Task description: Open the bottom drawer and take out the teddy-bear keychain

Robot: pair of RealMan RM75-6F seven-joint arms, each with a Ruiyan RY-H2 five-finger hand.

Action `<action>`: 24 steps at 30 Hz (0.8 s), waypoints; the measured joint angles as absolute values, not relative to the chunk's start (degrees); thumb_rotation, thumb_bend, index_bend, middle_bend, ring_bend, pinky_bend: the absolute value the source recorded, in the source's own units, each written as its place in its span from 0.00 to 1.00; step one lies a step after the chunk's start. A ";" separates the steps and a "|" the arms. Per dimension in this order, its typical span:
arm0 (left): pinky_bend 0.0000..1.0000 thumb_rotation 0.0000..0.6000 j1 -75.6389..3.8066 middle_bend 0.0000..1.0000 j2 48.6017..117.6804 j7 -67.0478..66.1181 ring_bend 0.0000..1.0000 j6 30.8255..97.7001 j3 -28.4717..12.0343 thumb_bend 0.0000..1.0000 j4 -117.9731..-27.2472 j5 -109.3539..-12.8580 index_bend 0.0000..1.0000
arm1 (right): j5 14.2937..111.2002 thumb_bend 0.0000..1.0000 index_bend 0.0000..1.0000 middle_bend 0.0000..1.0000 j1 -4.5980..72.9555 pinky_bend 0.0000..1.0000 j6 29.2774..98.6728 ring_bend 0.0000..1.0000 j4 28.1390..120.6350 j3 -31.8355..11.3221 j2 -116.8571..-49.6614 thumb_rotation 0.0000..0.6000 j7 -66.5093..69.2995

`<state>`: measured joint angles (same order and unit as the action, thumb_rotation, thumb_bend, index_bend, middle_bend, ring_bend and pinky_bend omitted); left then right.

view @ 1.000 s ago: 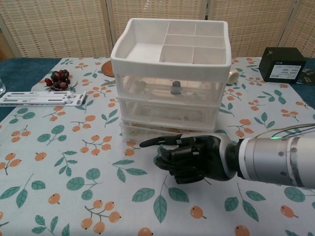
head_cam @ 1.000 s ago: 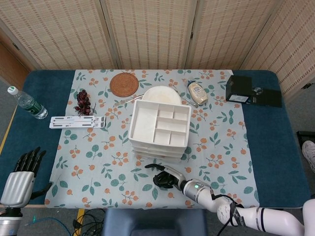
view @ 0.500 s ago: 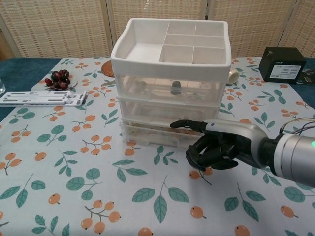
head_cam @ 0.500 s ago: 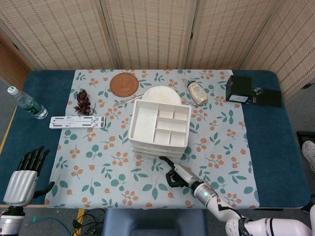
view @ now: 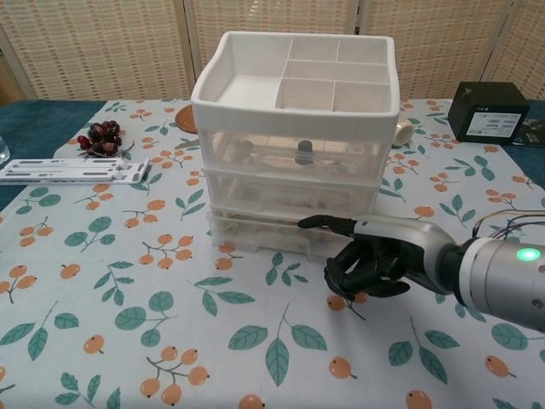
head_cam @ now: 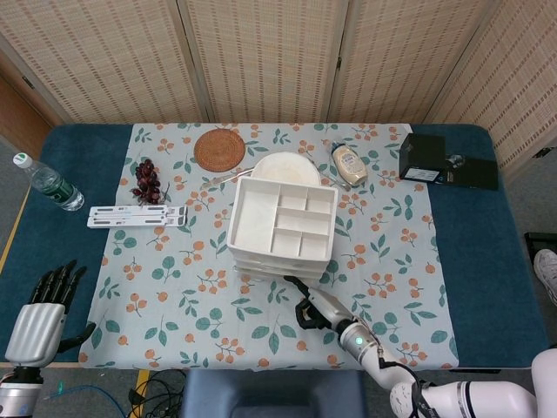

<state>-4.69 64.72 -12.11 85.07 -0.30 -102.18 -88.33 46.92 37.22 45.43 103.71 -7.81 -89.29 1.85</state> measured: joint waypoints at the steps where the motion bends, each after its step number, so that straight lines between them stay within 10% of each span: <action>1: 0.07 1.00 -4.69 0.00 64.73 -12.14 0.01 85.07 -0.30 0.20 -102.18 -88.32 0.05 | 46.70 0.76 0.00 0.78 37.38 1.00 45.45 1.00 103.60 -7.81 -89.36 1.00 1.66; 24: 0.07 1.00 -4.64 0.00 64.89 -12.75 0.01 84.90 -0.19 0.20 -102.44 -88.17 0.05 | 46.75 0.77 0.06 0.79 37.92 1.00 44.69 1.00 103.24 -6.72 -89.57 1.00 1.77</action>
<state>-4.64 64.89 -12.75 84.90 -0.19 -102.44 -88.17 46.75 37.92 44.69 103.24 -6.72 -89.57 1.77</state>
